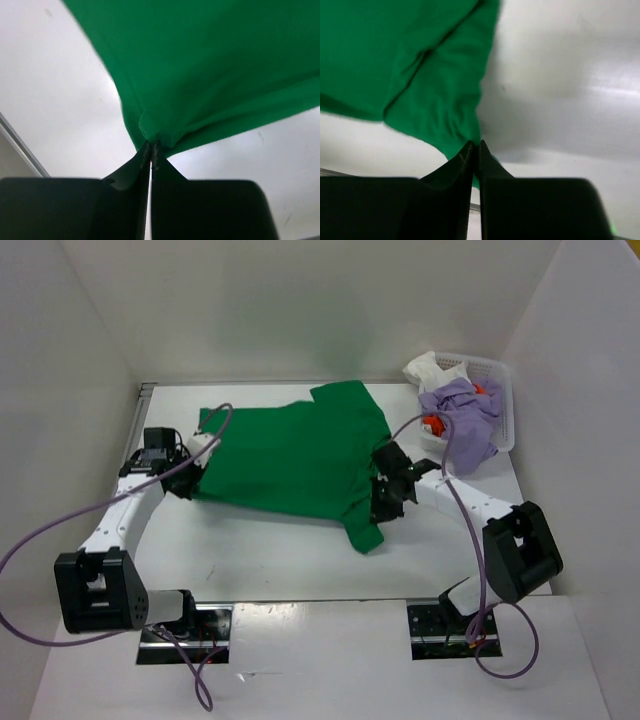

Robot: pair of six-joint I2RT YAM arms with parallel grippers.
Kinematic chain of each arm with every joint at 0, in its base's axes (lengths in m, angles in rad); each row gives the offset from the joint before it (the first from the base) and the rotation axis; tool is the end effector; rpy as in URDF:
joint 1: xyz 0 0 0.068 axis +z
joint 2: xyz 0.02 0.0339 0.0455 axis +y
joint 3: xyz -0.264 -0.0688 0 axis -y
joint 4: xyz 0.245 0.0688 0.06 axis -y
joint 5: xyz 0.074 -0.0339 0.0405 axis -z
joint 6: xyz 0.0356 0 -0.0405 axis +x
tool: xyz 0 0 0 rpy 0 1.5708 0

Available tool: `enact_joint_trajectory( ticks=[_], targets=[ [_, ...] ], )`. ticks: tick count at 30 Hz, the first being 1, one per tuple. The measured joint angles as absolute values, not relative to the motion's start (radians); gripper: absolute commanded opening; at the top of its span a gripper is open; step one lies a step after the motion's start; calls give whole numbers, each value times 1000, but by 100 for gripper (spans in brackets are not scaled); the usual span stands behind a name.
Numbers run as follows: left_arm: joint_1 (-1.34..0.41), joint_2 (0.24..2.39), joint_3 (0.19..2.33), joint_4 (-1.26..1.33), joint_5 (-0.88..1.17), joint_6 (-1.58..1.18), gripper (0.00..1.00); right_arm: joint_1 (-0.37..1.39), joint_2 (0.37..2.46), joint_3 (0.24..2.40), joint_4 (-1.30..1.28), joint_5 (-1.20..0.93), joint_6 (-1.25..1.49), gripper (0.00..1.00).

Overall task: Fold and stack the t-shirts
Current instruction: Flatten out the tshirt

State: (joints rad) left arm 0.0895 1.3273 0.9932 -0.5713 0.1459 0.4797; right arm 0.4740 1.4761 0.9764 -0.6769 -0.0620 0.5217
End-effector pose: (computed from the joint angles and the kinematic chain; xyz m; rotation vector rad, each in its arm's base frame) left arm 0.2743 0.0194 0.2601 0.5385 2.4044 0.0662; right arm 0.2489 0.1302 0.2105 0.0495 2.8039 0.3438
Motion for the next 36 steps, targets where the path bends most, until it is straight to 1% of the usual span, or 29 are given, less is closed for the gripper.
enact_joint_trajectory(
  ticks=[1,2,5,6,12,15,18,20,23,30,32,33,35,36],
  targets=[
    [91,1287,937,-574,131,494,0,488,1474,919,-659,-81,554,24],
    [94,1246,888,-567,121,505,0,495,1473,878,-655,-95,580,38],
    [100,1193,818,-559,95,526,0,498,1473,836,-650,-109,634,57],
    [102,1187,804,-556,86,529,0,498,1473,835,-646,-108,653,59],
    [104,1140,762,-551,52,547,0,510,1437,835,-637,-75,727,60],
    [104,1081,743,-546,44,547,0,568,1381,842,-639,-46,748,60],
    [104,1037,723,-550,37,546,0,627,1376,896,-638,-22,745,60],
    [104,1029,715,-553,33,546,0,638,1402,937,-625,-22,739,60],
    [104,1029,712,-557,26,545,0,638,1499,994,-576,-19,731,65],
    [104,1027,712,-560,22,542,0,595,1740,1075,-504,-37,712,65],
    [104,1026,712,-561,22,542,0,583,1764,1092,-501,-40,711,57],
    [104,1025,712,-562,22,542,0,576,1770,1094,-498,-43,709,50],
    [104,1023,712,-564,22,542,0,567,1771,1092,-493,-53,702,27],
    [104,1021,712,-565,22,542,0,561,1771,1092,-490,-56,702,6]
  ],
)
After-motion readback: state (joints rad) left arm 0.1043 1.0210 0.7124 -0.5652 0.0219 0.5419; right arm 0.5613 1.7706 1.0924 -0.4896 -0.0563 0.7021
